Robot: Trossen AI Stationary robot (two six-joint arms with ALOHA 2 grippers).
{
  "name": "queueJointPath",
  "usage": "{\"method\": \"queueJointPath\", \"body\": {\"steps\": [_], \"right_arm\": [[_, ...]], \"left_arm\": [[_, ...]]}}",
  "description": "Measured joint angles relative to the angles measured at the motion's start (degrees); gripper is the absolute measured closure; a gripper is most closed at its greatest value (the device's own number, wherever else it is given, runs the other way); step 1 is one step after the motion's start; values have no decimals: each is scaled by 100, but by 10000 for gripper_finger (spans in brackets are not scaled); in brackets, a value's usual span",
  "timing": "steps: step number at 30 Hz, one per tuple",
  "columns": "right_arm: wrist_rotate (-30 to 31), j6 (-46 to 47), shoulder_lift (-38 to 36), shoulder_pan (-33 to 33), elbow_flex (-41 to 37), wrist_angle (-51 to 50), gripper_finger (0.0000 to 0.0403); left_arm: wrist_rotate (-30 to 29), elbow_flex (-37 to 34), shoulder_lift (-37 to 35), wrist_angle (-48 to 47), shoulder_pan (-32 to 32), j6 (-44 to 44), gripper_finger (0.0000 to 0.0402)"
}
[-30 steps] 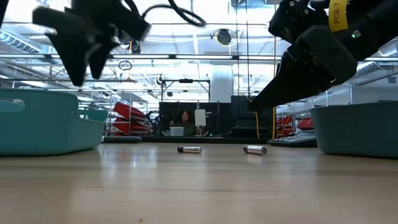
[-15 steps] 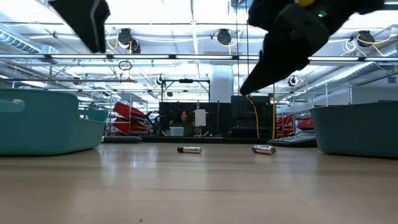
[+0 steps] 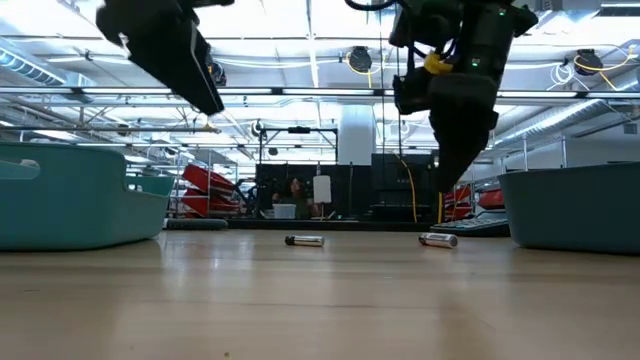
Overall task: Sort batteries
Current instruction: Put the silver battery into the light blue bin
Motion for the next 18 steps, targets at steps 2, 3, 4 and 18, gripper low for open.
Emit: {"method": "queueJointPath", "body": {"steps": [2,3,4,18], "right_arm": [[-40,94,0,-95,7,-25,306],[-64,133,17,-137,7,-59,306],[-117,159,53,-186,7,-43,303],[-448,289,996,-268,3,84,285]], "left_arm": [[0,-224,0,470,19,178,77],[21,-352,-2,787,40,263,77],[91,-473,-2,1052,65,347,77],[631,-1524,0,3402,479,969,77]]}}
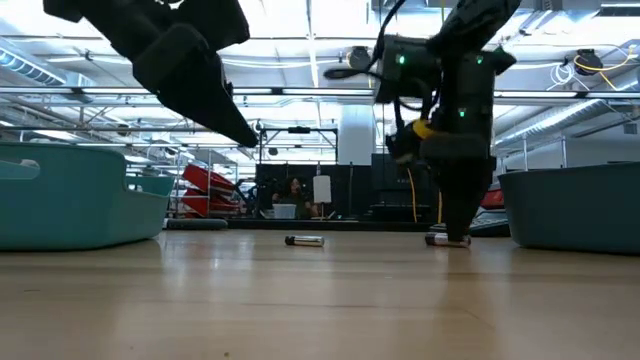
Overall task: Sort batteries
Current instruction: Put the silver battery into the light blue bin
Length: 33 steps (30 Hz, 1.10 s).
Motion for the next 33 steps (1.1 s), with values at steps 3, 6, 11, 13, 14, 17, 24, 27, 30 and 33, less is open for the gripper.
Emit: {"method": "queueJointPath", "body": {"steps": [3,6,11,13,14,17,24,27,30,33], "right_arm": [[-17,-14,170,-63,9,58,288],[-4,-43,290,-98,22,96,293],[212,-285,297,-77,15,93,308],[247,-492,295,-77,10,105,325],[270,-582,298,-77,9,113,337],[302,-817,298,-77,3,186,379],[417,-1230,276,5,-15,1446,380],[52,-1268,176,57,-27,2092,380],[-376,-1198,39,65,6,2818,380],[-577,-1133,11,61,29,2928,380]], "left_arm": [[-111,-200,0,448,6,4,77],[-419,-442,0,1051,6,6,77],[-584,-567,0,1263,6,-47,77],[-587,-567,0,1296,6,-44,77],[-587,-567,0,1307,6,-44,77],[-583,-567,0,1308,6,-52,77],[-287,-567,0,1418,-24,-171,77],[-266,-567,0,1464,-121,105,78],[-257,-567,2,1472,-160,470,88],[-257,-565,2,1479,-132,691,106]]}}
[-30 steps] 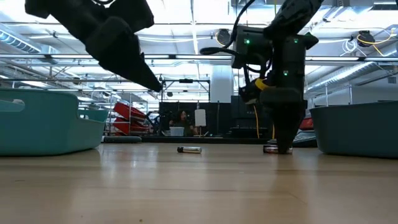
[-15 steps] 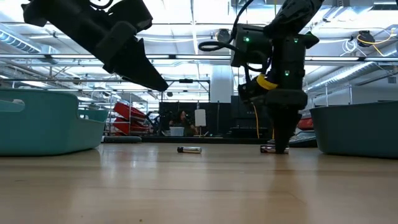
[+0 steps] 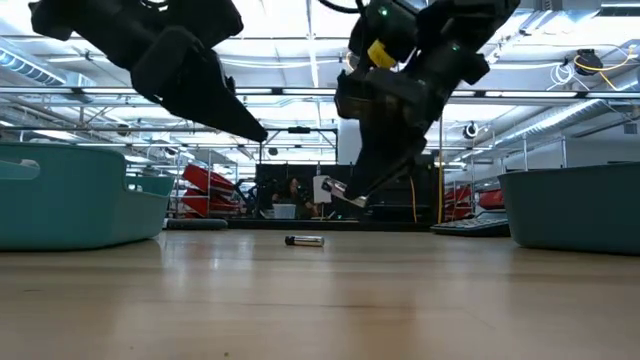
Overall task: Sort batteries
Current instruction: Put the silver battery into the light blue bin
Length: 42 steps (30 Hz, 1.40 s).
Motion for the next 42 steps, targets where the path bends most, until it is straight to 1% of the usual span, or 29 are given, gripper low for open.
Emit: {"method": "queueJointPath", "body": {"steps": [3,7,10,12,15,20,23,28,32,36,42], "right_arm": [[-41,-5,-6,44,172,94,380],[-482,-57,-13,155,389,302,380],[-644,-114,-15,220,602,362,380],[-645,-140,-15,271,713,349,380],[-618,-183,-15,335,810,342,380],[-571,-193,-15,337,824,330,380],[-563,-188,-17,332,824,339,380],[-567,-179,-17,339,822,339,380],[-571,-137,-17,339,819,431,380],[-586,-131,-17,334,819,509,380],[-602,-131,-19,337,819,516,380]], "left_arm": [[67,0,0,33,61,35,122],[271,0,0,132,96,216,130],[348,0,0,338,83,433,130],[400,0,0,522,78,542,130],[638,2,0,705,78,635,131],[682,2,0,815,78,650,133],[682,4,0,884,78,650,150],[678,4,0,879,78,648,195],[558,4,0,881,82,646,223],[575,4,0,950,92,649,241],[818,6,0,1035,123,608,258]]}}
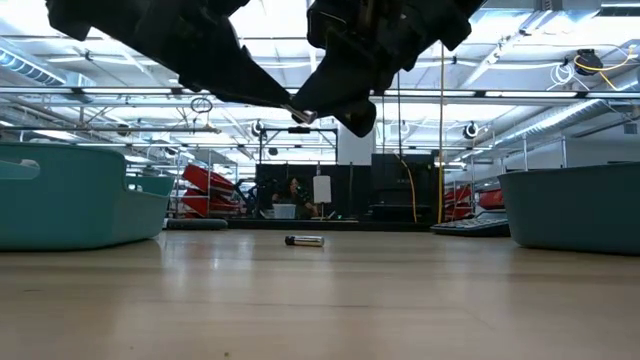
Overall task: Sort batteries
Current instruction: Put the silver battery into the light blue bin
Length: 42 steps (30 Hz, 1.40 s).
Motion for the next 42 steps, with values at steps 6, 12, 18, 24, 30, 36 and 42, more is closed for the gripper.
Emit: {"method": "queueJointPath", "body": {"steps": [6,12,18,24,30,36,42], "right_arm": [[-19,-16,0,4,-2,30,380],[-97,-94,-8,29,-2,17,380],[146,-31,-11,108,-4,46,326],[217,8,-11,120,-4,-62,238],[644,-147,-169,114,-4,-594,212],[1521,-310,-522,205,-4,-1389,224],[1829,-450,-438,437,-4,-1290,232]], "left_arm": [[472,-2,0,4,73,-107,302],[618,-2,4,109,67,164,344],[554,47,7,61,65,180,344],[476,68,4,-393,12,-232,344],[395,184,-45,-1558,-235,-894,344],[430,768,-377,-4269,-688,-1987,344],[347,1449,-718,-6699,-967,-3119,344]]}}
